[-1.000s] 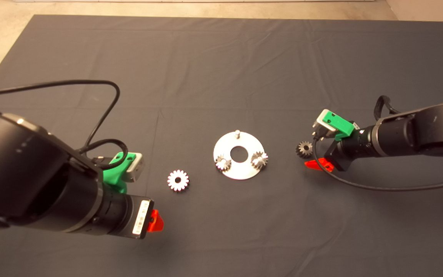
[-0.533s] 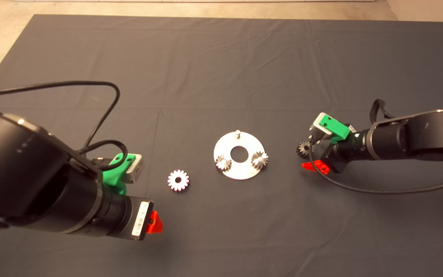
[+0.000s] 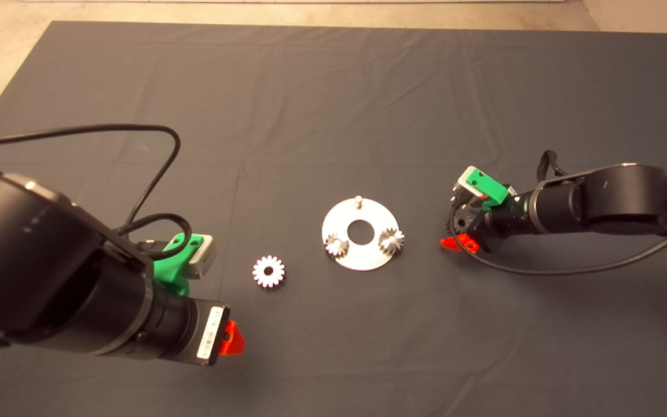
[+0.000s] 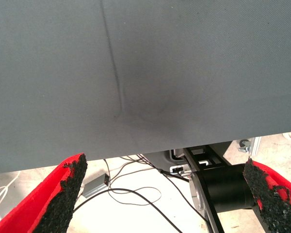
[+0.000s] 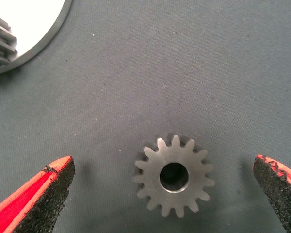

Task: Remove an incorrectly installed larger gear and replace it with the correct smaller gear

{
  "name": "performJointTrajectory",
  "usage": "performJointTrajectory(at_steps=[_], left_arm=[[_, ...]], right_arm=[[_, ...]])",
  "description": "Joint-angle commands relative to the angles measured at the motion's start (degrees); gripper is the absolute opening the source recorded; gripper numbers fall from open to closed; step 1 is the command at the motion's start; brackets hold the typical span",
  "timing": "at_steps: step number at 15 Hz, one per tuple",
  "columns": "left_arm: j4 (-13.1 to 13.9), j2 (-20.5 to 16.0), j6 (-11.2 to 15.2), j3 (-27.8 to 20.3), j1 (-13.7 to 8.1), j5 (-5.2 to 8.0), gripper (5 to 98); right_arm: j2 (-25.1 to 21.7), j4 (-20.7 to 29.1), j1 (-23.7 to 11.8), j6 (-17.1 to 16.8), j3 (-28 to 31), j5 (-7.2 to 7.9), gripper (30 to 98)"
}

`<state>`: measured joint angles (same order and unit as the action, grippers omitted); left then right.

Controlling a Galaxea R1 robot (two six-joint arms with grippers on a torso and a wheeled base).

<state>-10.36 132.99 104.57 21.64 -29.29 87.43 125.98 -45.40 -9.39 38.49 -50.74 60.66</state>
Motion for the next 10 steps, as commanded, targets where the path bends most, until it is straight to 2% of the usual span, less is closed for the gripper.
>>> performJointTrajectory(at_steps=[1,5,7,9,10], left_arm=[[1.5,0.0,0.5,-1.1,-1.2,7.57,83.4],[1.5,0.0,0.5,-1.1,-1.2,7.57,83.4],[1.5,0.0,0.5,-1.1,-1.2,7.57,83.4],[1.5,0.2,0.5,-1.1,-1.2,7.57,83.4],[1.5,0.3,0.5,-1.1,-1.2,7.57,83.4]], right_arm=[[0.5,-1.5,-0.3,0.7,-1.2,-1.16,97.3],[0.4,-1.6,-0.3,0.7,-1.5,-1.25,94.4],[0.1,-1.6,-0.3,0.7,-1.5,-1.25,90.1],[-0.1,-1.6,-0.1,0.6,-1.4,-1.25,89.6],[-0.2,-1.7,0.2,0.5,-1.3,-1.25,85.4]])
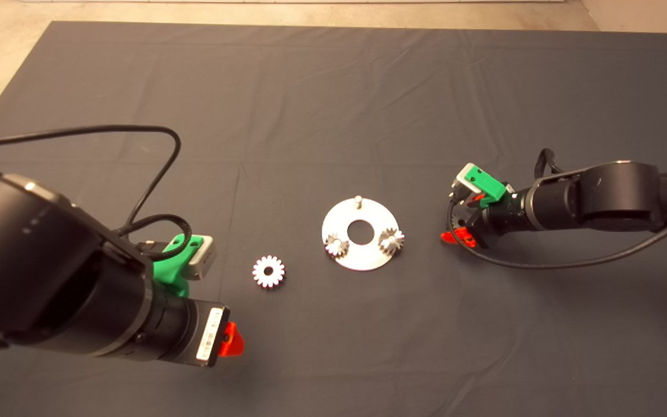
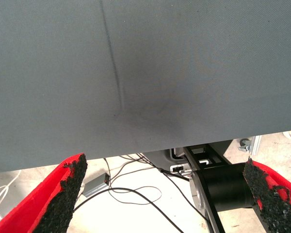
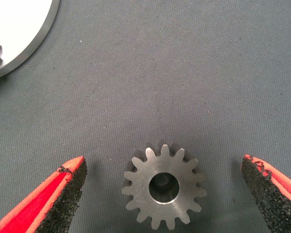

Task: Remove an incorrectly installed larger gear and replace it with the correct smaller gear

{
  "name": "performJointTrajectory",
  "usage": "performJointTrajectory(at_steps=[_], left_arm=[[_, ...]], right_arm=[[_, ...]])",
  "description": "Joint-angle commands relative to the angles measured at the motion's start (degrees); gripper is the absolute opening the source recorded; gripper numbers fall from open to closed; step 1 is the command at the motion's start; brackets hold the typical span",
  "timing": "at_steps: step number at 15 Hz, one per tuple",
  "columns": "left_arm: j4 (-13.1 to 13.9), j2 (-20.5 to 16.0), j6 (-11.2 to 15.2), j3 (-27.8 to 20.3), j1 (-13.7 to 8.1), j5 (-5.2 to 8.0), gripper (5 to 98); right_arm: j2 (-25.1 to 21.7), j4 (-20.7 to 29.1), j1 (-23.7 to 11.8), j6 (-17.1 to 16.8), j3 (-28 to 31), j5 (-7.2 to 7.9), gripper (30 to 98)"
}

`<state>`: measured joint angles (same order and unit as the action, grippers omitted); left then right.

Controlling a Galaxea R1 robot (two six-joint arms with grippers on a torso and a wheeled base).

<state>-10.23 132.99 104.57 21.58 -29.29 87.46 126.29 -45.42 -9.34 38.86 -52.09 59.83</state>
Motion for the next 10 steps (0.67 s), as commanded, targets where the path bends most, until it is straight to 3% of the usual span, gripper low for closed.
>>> performJointTrajectory(at_steps=[1,8,10], left_arm=[[1.4,0.3,0.5,-1.0,-1.2,7.55,83.4],[1.4,0.4,0.5,-1.0,-1.2,7.55,83.4],[1.4,0.4,0.5,-1.0,-1.2,7.55,83.4]], right_arm=[[-0.5,-1.7,0.3,0.2,0.0,-0.33,84.8],[-1.1,-2.1,0.8,0.1,0.1,-0.42,80.4],[-1.1,-3.3,0.8,0.1,0.2,-0.33,75.0]])
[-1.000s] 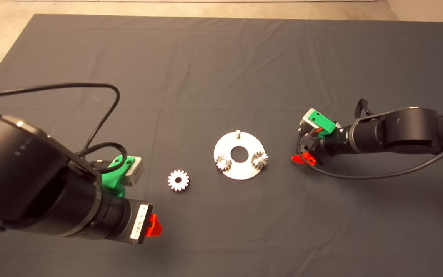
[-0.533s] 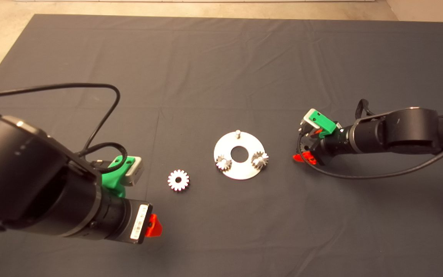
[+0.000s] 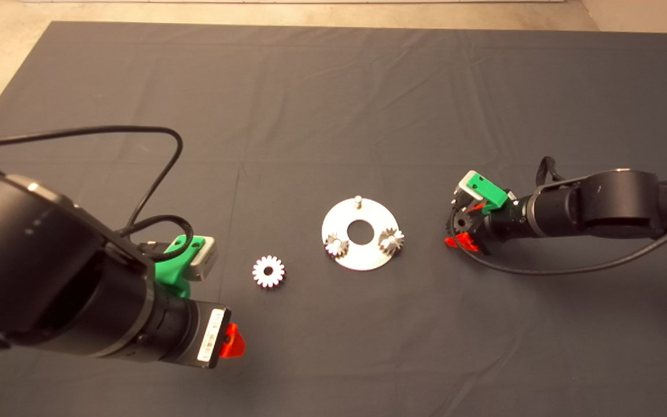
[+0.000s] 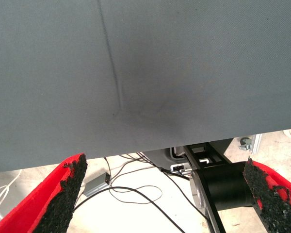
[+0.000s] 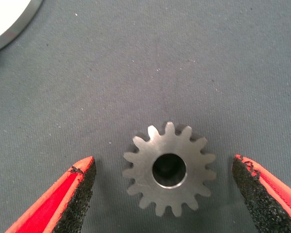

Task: Remove an incorrectly installed larger gear and replace it with the correct smaller gear

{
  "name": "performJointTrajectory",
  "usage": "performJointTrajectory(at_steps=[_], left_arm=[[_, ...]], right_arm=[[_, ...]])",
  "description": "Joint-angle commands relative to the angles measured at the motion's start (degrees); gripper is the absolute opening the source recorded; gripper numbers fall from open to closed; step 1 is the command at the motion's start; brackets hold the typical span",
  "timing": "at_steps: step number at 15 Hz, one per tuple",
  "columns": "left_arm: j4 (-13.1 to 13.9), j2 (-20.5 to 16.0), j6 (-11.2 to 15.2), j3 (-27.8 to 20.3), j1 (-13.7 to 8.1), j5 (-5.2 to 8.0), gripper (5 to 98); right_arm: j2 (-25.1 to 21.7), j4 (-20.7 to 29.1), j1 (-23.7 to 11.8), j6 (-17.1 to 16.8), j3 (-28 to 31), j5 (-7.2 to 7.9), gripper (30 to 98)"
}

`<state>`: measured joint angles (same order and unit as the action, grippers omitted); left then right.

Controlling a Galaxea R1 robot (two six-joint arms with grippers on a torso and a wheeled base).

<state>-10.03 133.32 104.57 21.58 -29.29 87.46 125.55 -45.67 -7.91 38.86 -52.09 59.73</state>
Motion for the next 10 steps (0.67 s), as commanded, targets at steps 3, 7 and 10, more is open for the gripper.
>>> performJointTrajectory(at_steps=[3,7,10], left_arm=[[1.2,0.0,0.5,-1.0,-1.2,7.55,83.4],[1.2,0.1,0.5,-1.0,-1.2,7.55,83.4],[1.2,0.1,0.5,-1.0,-1.2,7.55,83.4]], right_arm=[[-0.3,-3.1,-0.6,0.0,0.2,-0.32,70.8],[-0.3,-3.9,-0.6,0.1,0.2,-0.23,67.3],[-0.3,-3.9,-0.6,0.2,0.2,-0.23,62.3]])
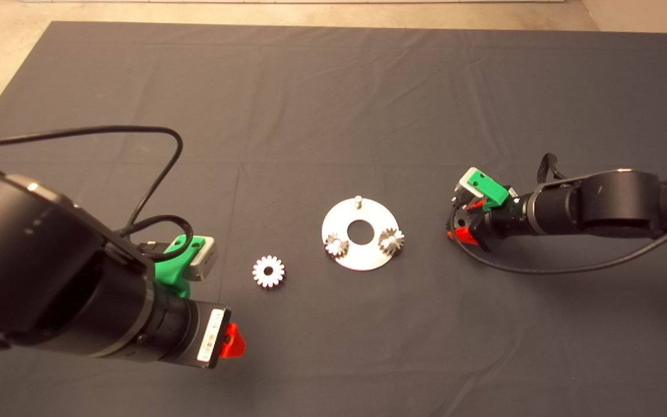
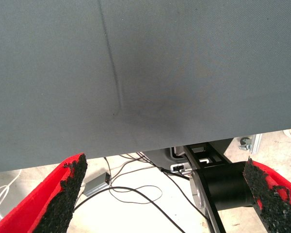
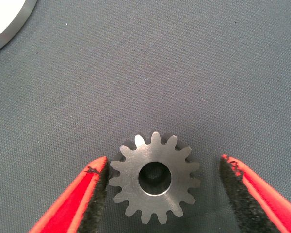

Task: Remove an incorrectly installed larger gear and replace it with the correct smaller gear

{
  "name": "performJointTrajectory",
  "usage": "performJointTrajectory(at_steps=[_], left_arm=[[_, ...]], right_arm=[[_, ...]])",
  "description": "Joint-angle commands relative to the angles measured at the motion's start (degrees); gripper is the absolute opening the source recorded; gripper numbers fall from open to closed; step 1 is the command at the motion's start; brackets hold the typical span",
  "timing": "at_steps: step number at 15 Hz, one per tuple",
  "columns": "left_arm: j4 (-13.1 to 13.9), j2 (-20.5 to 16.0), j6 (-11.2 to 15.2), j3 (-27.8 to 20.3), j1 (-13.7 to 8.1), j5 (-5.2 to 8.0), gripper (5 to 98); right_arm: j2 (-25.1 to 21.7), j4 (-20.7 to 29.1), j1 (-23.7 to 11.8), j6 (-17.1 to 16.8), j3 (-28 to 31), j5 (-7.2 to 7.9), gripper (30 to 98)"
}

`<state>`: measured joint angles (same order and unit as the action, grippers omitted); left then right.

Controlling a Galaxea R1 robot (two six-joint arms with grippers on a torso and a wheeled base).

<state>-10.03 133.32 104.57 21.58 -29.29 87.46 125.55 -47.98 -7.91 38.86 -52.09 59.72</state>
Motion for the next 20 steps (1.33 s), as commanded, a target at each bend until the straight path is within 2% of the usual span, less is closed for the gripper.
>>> performJointTrajectory(at_steps=[1,9,11,14,20], left_arm=[[1.2,0.1,0.5,-1.0,-1.2,7.55,83.4],[1.2,0.1,0.5,-1.0,-1.2,7.55,83.4],[1.2,0.1,0.5,-1.0,-1.2,7.55,83.4],[1.2,0.1,0.5,-1.0,-1.2,7.55,83.4],[1.2,0.0,0.5,-1.0,-1.2,7.55,83.4]], right_arm=[[-0.3,-1.6,-0.6,0.2,0.2,-0.22,60.5],[-0.3,-1.5,-0.5,0.3,0.5,-0.22,60.5],[-0.2,-1.5,-0.5,0.4,0.5,-0.22,56.0],[-0.2,-1.5,-0.4,0.3,0.5,-0.31,56.0],[0.1,-1.6,-0.1,0.2,0.5,-0.31,47.0]])
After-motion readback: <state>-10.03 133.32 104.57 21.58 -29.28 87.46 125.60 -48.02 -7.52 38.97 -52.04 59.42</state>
